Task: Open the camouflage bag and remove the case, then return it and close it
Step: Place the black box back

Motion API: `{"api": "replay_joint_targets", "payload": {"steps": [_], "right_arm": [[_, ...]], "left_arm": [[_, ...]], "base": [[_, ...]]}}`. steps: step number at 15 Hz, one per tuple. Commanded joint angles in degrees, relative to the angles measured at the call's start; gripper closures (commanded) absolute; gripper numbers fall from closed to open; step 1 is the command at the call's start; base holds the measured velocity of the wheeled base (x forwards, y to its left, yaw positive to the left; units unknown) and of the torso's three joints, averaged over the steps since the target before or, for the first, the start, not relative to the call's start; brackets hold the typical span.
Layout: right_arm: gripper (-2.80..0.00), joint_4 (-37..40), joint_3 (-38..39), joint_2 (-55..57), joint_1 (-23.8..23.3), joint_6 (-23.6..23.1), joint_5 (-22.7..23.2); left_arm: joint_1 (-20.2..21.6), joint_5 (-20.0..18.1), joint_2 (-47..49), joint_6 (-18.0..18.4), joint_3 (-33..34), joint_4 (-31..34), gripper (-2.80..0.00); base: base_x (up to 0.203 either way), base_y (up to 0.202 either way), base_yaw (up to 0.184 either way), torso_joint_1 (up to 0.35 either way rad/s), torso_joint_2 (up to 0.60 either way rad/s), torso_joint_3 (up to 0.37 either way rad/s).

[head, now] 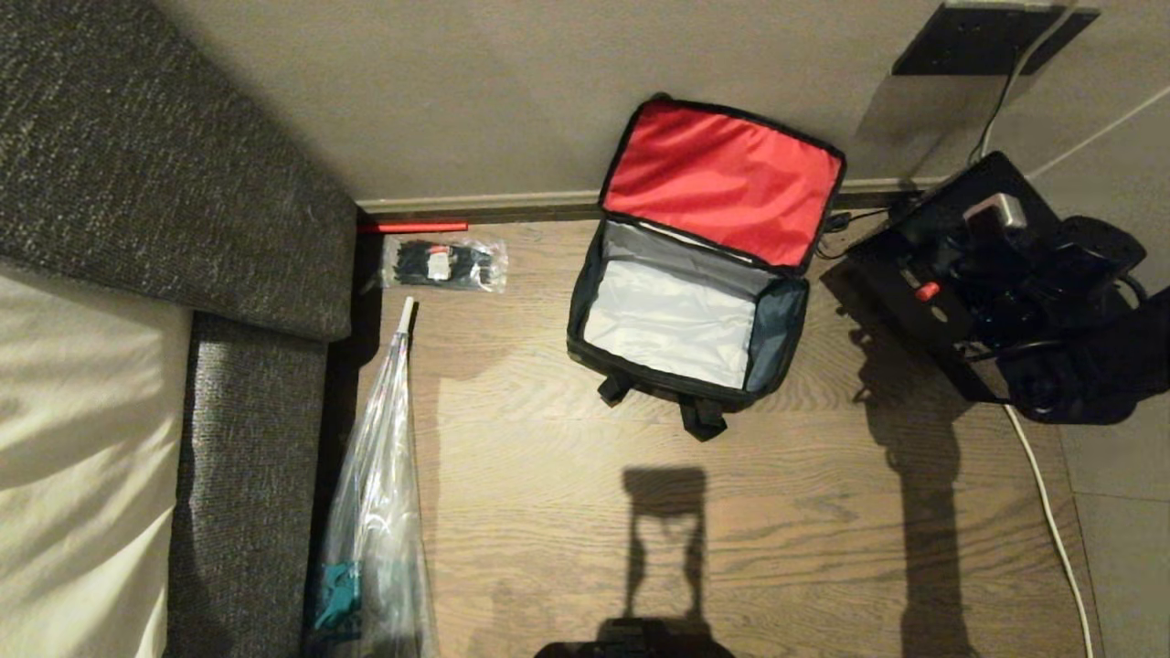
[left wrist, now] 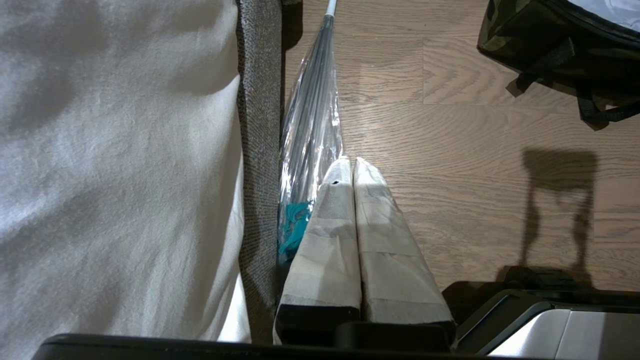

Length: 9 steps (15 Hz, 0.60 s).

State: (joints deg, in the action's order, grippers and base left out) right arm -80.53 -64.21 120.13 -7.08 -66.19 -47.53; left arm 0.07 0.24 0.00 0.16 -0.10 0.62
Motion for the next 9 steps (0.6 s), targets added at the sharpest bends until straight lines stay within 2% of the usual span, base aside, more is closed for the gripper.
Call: {"api": "replay_joint_targets", "payload": {"steps": [1,5,9], "right_arm": [[0.0,0.1,7.7,-11.5,0.1,-0.7,0.0],[0.0,5.7,15.7,-23.2,3.0,-1.4,1.2],[0.0,12.5,17.2,-30.2,12.3,-1.8,1.4]], "left_arm": [[0.0,0.0,-0.1,0.0,0.0,0.0,0.0],[0.1,0.0,-0.1,0.0,0.0,0.0,0.0],[0.0,0.0,-0.1,0.0,0.0,0.0,0.0]], "base": [[0.0,0.0,0.0,0.0,0.0,0.0],[0.0,0.0,0.0,0.0,0.0,0.0],[0.0,0.0,0.0,0.0,0.0,0.0]]}}
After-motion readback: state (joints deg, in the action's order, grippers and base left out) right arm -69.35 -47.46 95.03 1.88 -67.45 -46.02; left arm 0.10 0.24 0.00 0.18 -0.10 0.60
